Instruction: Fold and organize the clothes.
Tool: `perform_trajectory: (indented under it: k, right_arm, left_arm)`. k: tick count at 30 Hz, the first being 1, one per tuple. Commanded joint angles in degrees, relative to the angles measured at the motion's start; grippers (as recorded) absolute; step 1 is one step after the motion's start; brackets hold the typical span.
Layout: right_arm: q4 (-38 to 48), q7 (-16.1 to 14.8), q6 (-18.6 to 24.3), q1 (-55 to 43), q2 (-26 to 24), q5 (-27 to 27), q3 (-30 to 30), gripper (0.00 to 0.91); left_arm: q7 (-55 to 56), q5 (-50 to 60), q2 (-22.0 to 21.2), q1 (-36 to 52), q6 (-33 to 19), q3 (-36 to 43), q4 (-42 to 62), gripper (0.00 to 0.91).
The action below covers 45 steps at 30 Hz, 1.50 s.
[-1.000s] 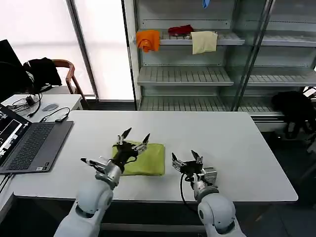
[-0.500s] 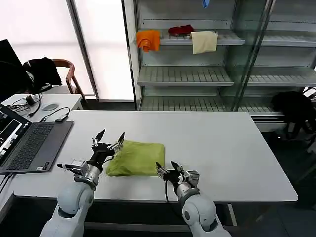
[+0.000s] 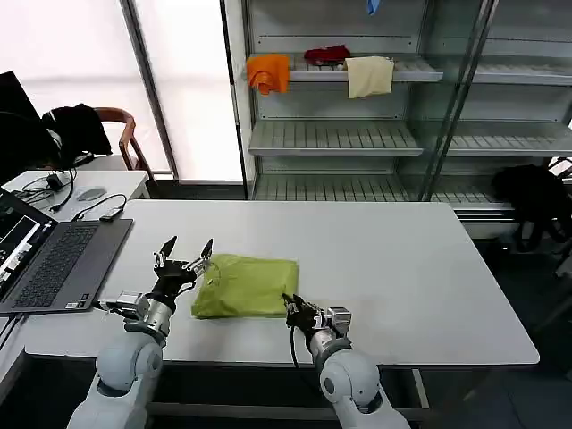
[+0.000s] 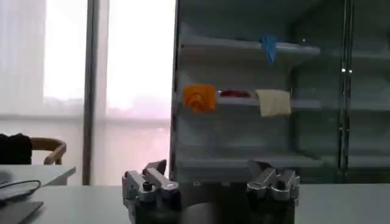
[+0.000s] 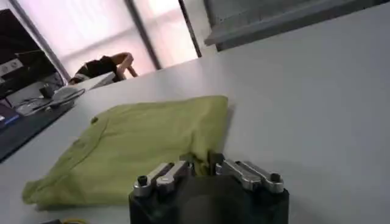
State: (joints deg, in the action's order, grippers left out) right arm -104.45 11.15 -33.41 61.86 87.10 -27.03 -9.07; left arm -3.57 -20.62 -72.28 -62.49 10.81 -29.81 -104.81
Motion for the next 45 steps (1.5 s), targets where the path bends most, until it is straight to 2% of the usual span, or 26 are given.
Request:
perform_trajectory:
  k: [1, 6, 10, 20, 25, 26, 27, 29, 31, 33, 36, 40, 42, 45]
  right_arm:
    - [0.32, 0.86, -0.02, -0.56, 0.2, -1.24, -0.19, 0.0]
    - [-1.4, 2.64, -0.07, -1.37, -0.89, -3.85, -2.52, 0.0]
    - [-3.77, 3.57, -0.09, -1.02, -3.59, -6.6, -4.07, 0.0]
    - [-8.06, 3.26, -0.02, 2.98, -10.76, -10.21, -8.21, 0.0]
    - [-7.67, 1.34, 0.04, 2.33, -11.8, -9.24, -9.36, 0.0]
    - [-7.31, 0.76, 0.09, 2.09, -11.8, -8.08, -9.3, 0.595]
    - [-6.64, -0.24, 0.17, 1.59, -11.58, -6.79, -9.34, 0.907]
    - [-5.82, -3.48, 0.24, 1.43, -9.69, -2.92, -10.24, 0.907]
    - [-5.81, -7.2, 0.28, 2.17, -8.22, 5.51, -11.51, 0.907]
    - [-7.03, -8.45, 0.38, 2.76, -9.54, 7.97, -11.13, 0.907]
    - [-9.05, -11.41, 3.56, 4.29, -10.77, 13.28, -12.87, 0.907]
    - [-11.01, -13.02, 7.06, 5.37, -15.19, 17.4, -18.17, 0.907]
    - [-10.89, -13.14, 7.42, 5.55, -17.03, 17.25, -21.21, 0.907]
    - [-7.32, -16.23, 8.87, 5.27, -20.4, 15.05, -25.98, 0.907]
  left_arm:
    - [0.14, -0.24, 0.14, -0.2, -0.41, -0.83, 0.16, 0.907]
    - [0.11, -0.1, 0.17, -0.41, -0.51, -0.85, -0.05, 0.907]
    - [-0.04, 0.23, 0.14, -0.7, -0.56, -0.75, -0.13, 0.907]
    - [-0.35, 0.43, -0.5, -0.9, 0.45, 0.03, -1.41, 0.907]
    - [-0.21, 0.94, -0.89, -1.09, 0.77, 0.44, -2.23, 0.907]
    - [-0.19, 1.0, -0.94, -1.11, 0.89, 0.5, -2.35, 0.907]
    - [-0.18, 1.07, -0.99, -1.19, 0.96, 0.55, -2.51, 0.907]
    - [-0.03, 1.1, -1.18, -1.4, 1.11, 0.52, -3.14, 0.907]
    - [0.46, 1.05, -1.27, -1.65, 1.09, 0.37, -3.64, 0.907]
    - [0.64, 0.9, -1.11, -2.02, 1.15, 0.09, -4.28, 0.907]
    - [0.67, 0.39, -0.71, -2.67, 1.91, -0.64, -5.22, 0.907]
    - [0.76, -0.89, 0.02, -3.98, 2.98, -1.98, -6.19, 0.907]
    - [0.67, -1.29, 0.27, -4.52, 3.75, -2.62, -6.34, 0.907]
    - [0.7, -3.23, 0.49, -5.69, 3.84, -3.56, -6.44, 0.907]
